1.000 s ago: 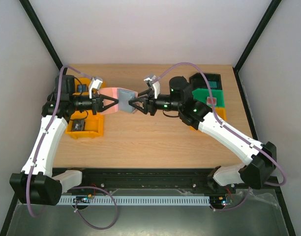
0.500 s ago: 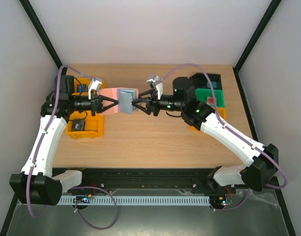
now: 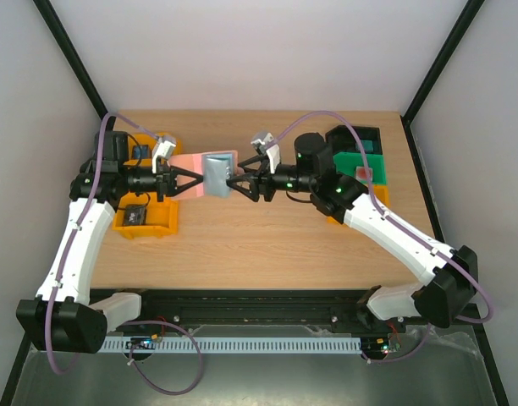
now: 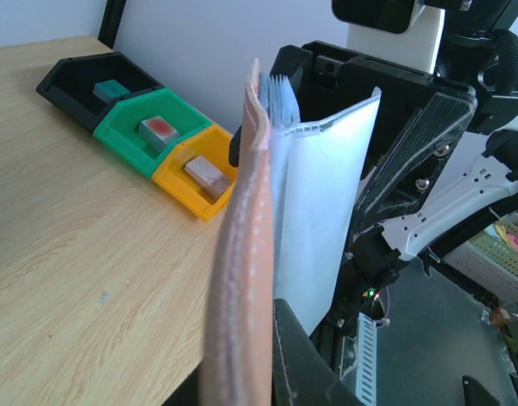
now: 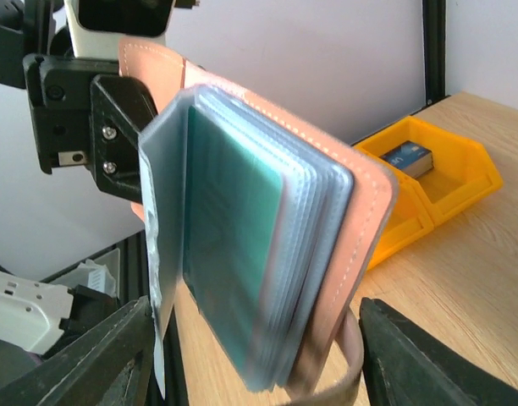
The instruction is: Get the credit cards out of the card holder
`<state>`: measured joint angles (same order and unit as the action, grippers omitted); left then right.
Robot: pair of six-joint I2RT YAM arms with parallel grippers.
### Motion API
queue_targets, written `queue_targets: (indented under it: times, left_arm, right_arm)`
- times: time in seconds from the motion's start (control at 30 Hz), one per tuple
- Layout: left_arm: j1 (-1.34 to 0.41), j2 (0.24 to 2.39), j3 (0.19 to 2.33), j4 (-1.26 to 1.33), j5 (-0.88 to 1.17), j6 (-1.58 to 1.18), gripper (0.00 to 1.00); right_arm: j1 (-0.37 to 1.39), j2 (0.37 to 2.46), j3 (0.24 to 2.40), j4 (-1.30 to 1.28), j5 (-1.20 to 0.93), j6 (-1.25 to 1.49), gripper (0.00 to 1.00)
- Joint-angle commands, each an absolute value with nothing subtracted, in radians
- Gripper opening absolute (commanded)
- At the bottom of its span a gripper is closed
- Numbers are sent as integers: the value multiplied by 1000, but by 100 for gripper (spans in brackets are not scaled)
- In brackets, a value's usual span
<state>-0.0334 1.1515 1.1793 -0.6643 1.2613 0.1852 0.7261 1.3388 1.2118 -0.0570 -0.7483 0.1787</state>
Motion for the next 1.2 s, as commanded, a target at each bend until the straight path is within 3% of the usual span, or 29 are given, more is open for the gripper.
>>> queue_targets:
  times: [0.0,0.23,0.5,0.73,1.17]
  left_arm:
    - [-28,1131,1219,-669,1305,215,2]
    - [-28,1130,1222,-679,1312,228,2]
    - [-29,1128,1229,-708,1312,267,2]
    - [-28,1128,1229,-711,1302,269,2]
    - [-29,1130,1234,-739,1327,304,2]
  right_arm:
    - [717,1304,1233,-136,-741,96,65]
    - [714,1309,1252,-194,-673,52,67]
    - [670,1306,1259,-187,-690,47,81]
    - [671,1357,1278,-124,-859,110,96]
    - [670,1427,1304,-80,-811,139,93]
